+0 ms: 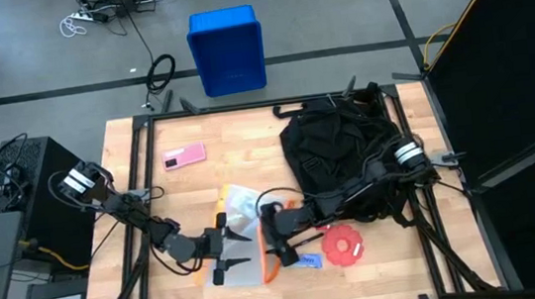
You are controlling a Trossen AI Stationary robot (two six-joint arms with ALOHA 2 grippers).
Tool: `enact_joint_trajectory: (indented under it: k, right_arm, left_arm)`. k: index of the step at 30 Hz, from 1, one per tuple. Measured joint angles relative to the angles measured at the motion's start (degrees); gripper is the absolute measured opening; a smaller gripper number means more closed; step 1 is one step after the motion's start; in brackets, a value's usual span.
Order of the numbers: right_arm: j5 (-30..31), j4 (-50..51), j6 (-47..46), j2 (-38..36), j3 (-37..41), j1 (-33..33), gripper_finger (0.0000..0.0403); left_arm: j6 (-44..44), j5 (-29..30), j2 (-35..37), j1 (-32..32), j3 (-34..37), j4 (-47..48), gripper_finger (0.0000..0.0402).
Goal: Unpack backpack
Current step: Remove the earphones pack from the zip bag
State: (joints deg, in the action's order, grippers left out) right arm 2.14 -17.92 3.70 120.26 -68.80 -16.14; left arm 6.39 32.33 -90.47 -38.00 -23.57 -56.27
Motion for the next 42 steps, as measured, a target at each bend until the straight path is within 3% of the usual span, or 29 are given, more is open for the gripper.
enact_joint_trajectory:
  k: [6, 14, 19, 26, 31, 42]
  right_arm:
    - [3.96, 10.65, -2.06, 6.39, -10.98, 0.75, 0.0252]
    - [3.12, 11.80, -4.14, 8.80, -13.04, 1.92, 0.0255]
    - [3.90, 12.19, -5.92, 8.80, -12.89, 3.06, 0.0184]
    - [4.32, 12.26, -3.28, 8.70, -12.82, 3.39, 0.0016]
    - [4.16, 15.37, -3.29, 6.88, -12.63, 3.32, 0.0006]
    - [8.82, 33.69, -4.21, -2.41, -12.56, -0.55, 0.0000]
  left_arm:
    - [1.71, 0.06, 2.76, -1.21, 0.00, 5.59, 0.0216]
    - [4.73, 4.49, 7.34, -4.12, 0.04, 15.16, 0.0215]
    - [6.48, 7.22, 8.00, -5.23, 0.02, 17.36, 0.0215]
    - [6.56, 7.42, 8.08, -5.25, 0.02, 17.36, 0.0215]
    - [6.49, 7.42, 8.08, -5.25, 0.02, 17.81, 0.0215]
    - [7.90, 7.39, 8.03, -5.25, 0.02, 18.49, 0.0215]
